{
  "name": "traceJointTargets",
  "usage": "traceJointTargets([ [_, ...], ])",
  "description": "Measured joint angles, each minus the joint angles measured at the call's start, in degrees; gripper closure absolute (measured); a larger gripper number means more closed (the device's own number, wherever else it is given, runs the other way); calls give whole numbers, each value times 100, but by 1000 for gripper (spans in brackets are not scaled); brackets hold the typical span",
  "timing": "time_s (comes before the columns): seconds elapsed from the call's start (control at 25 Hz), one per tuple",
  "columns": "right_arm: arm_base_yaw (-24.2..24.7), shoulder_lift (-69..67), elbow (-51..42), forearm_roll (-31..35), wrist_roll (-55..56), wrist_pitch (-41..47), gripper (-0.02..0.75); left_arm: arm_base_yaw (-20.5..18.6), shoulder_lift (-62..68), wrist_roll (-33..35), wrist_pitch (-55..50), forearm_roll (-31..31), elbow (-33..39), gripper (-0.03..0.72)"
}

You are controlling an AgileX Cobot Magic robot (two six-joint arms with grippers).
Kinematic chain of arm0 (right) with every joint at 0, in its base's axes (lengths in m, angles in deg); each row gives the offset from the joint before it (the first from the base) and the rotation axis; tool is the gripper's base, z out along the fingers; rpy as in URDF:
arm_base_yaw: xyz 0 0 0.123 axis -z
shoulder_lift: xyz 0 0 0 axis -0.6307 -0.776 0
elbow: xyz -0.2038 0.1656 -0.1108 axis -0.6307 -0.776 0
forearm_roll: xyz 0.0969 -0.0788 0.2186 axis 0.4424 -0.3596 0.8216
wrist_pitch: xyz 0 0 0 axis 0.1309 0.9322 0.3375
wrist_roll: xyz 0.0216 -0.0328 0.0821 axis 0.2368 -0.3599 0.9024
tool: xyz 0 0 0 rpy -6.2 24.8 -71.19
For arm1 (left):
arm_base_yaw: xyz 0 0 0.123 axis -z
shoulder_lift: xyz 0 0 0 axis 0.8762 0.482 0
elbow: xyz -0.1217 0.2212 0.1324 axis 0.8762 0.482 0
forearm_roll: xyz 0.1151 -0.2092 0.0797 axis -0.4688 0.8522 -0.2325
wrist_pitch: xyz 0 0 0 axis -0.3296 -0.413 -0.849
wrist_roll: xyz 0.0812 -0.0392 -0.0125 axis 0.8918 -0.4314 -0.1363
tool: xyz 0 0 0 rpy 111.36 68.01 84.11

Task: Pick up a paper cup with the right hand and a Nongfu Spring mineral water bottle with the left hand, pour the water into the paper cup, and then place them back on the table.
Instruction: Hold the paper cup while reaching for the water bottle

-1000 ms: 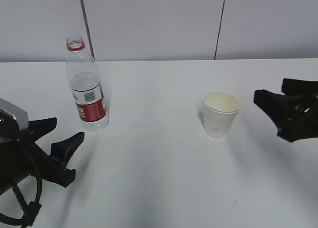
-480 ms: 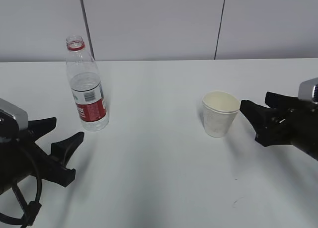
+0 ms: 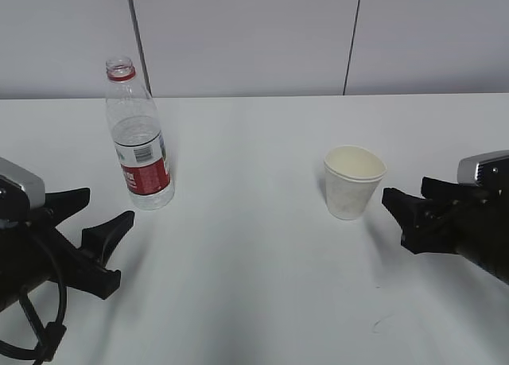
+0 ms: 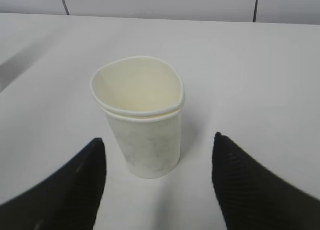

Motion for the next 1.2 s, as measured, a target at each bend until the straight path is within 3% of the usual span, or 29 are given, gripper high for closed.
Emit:
traceJointTargets([
  [0.64, 0, -22, 0, 0, -8, -33, 239, 0, 0, 5, 0, 0, 0, 249],
  [0.92, 0, -56, 35, -10, -8, -33, 106, 0, 0, 5, 0, 0, 0, 249],
  [1.2, 0, -672, 402, -204, -8, -53, 89, 0, 0, 5, 0, 0, 0, 249],
])
